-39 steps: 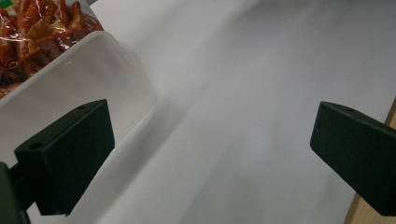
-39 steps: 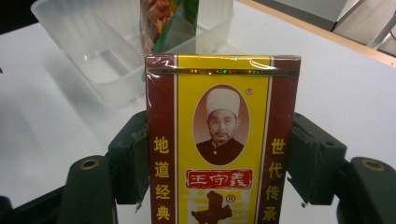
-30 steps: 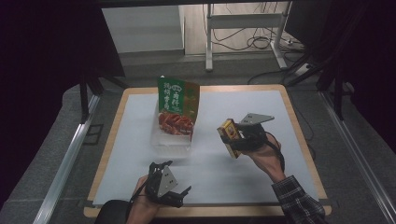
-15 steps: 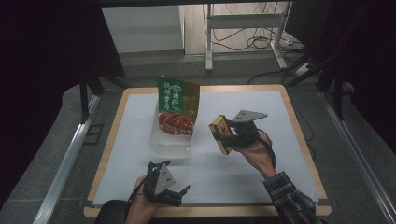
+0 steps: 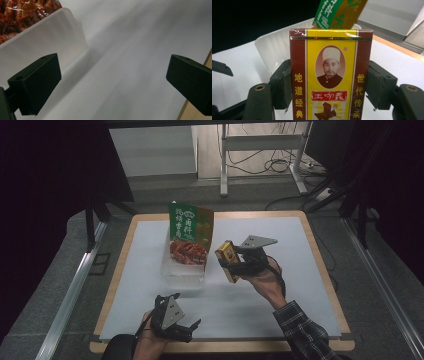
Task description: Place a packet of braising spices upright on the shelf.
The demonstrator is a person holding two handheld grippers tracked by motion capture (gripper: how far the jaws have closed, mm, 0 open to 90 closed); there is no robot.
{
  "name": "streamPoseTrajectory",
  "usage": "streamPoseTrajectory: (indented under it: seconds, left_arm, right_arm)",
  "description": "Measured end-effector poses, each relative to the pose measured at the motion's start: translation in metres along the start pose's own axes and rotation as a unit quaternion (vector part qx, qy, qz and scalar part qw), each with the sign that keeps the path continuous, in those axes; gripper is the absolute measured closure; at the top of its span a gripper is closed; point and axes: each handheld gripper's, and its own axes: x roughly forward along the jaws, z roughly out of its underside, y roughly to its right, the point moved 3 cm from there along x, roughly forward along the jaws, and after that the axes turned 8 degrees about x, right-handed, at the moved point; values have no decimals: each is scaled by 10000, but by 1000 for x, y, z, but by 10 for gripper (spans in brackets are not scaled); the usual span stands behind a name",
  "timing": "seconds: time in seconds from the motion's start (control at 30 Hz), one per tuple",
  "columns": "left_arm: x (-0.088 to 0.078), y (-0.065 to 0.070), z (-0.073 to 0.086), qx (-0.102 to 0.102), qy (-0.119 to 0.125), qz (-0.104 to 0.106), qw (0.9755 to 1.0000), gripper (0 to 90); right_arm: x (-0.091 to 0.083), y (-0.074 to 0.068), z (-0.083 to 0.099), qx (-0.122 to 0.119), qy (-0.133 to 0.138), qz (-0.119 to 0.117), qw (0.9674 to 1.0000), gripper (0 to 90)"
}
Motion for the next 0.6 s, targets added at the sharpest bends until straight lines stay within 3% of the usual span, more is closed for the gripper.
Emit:
streamPoseTrajectory:
  seconds: [0.6]
  left_arm:
    - [-9,-3,8,-53,-32,-116,9999,0]
  right_arm:
    - [30,-19,-15,-15,302,-231,9993,320]
